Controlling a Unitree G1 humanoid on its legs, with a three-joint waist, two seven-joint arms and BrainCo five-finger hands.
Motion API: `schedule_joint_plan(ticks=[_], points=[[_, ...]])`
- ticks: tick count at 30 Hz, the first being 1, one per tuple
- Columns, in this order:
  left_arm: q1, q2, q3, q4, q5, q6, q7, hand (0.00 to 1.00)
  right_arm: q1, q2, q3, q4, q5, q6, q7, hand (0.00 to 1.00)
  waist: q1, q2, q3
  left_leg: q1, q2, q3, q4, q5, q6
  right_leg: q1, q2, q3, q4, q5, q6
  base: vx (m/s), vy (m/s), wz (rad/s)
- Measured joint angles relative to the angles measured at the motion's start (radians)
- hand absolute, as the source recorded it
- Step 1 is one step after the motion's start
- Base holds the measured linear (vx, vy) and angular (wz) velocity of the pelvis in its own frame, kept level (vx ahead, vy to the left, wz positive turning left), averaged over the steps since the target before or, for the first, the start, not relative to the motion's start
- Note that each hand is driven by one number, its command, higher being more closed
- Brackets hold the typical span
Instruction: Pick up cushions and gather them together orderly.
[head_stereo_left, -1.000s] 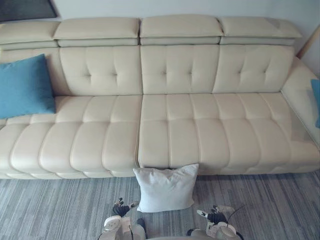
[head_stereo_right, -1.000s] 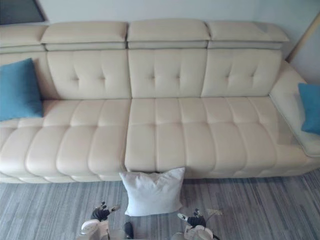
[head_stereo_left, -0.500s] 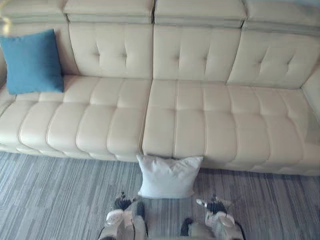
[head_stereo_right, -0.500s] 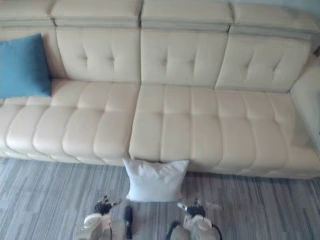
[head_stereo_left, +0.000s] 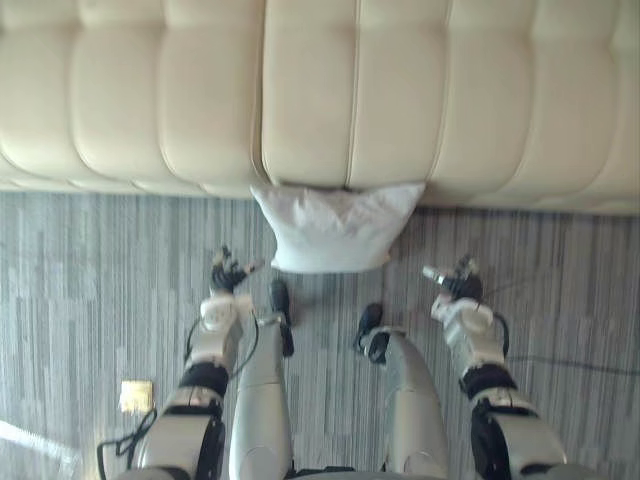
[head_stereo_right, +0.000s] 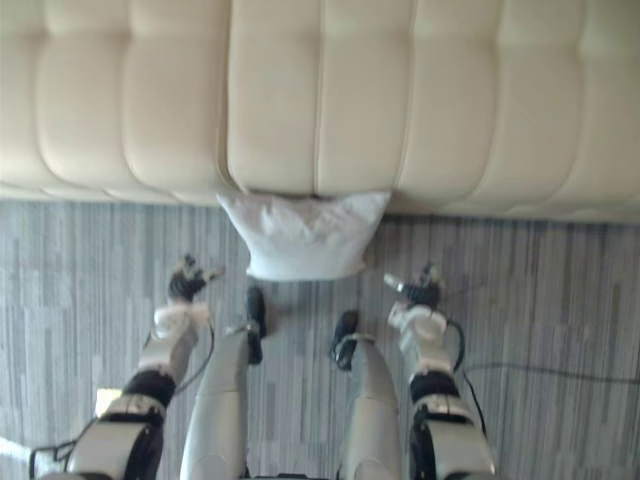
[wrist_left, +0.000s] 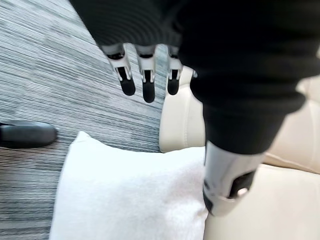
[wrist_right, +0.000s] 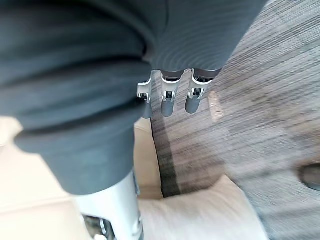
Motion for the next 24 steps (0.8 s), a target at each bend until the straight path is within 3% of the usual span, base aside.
schedule_joint_plan(ticks=[7, 15, 16, 18, 24], points=[[-0.248, 0.036, -0.03, -0.007, 0.002, -0.017, 0.04, 0.0, -0.286, -0.067, 0.034, 0.004, 0.033, -0.02, -0.033, 0.0, 0.002, -0.002, 0.085, -0.236, 0.005, -0.032, 0.096, 0.002, 0.005, -0.233, -0.009, 0.006, 0.117, -0.003, 0.004, -0.01, -0.007, 0.04], [-0.388, -0.027, -0.094, -0.034, 0.016, -0.018, 0.106, 0.0, -0.404, -0.009, 0.154, 0.013, 0.03, -0.019, -0.071, 0.0, 0.001, -0.002, 0.089, -0.393, 0.002, -0.05, 0.14, 0.01, 0.013, -0.379, -0.018, 0.0, 0.166, -0.015, -0.004, 0.0, -0.004, 0.03], [-0.391, -0.033, -0.101, -0.048, 0.02, -0.017, 0.112, 1.0, -0.409, -0.003, 0.164, 0.013, 0.028, -0.019, -0.077, 1.0, 0.002, -0.002, 0.089, -0.395, 0.002, -0.05, 0.14, 0.011, 0.014, -0.381, -0.019, 0.0, 0.166, -0.015, -0.004, 0.0, 0.0, 0.0], [-0.396, -0.062, -0.111, -0.07, 0.022, -0.017, 0.148, 1.0, -0.426, 0.028, 0.171, 0.013, 0.002, -0.019, -0.099, 1.0, 0.0, -0.002, 0.089, -0.398, 0.002, -0.05, 0.138, 0.011, 0.014, -0.384, -0.018, -0.001, 0.164, -0.015, -0.004, 0.0, 0.0, 0.0], [-0.397, -0.067, -0.109, -0.107, 0.02, -0.017, 0.222, 1.0, -0.426, 0.016, 0.181, 0.006, -0.009, -0.017, -0.137, 1.0, -0.006, -0.002, 0.089, -0.407, -0.001, -0.059, 0.132, 0.018, 0.013, -0.387, -0.016, -0.009, 0.161, -0.014, -0.006, 0.0, -0.004, 0.03]])
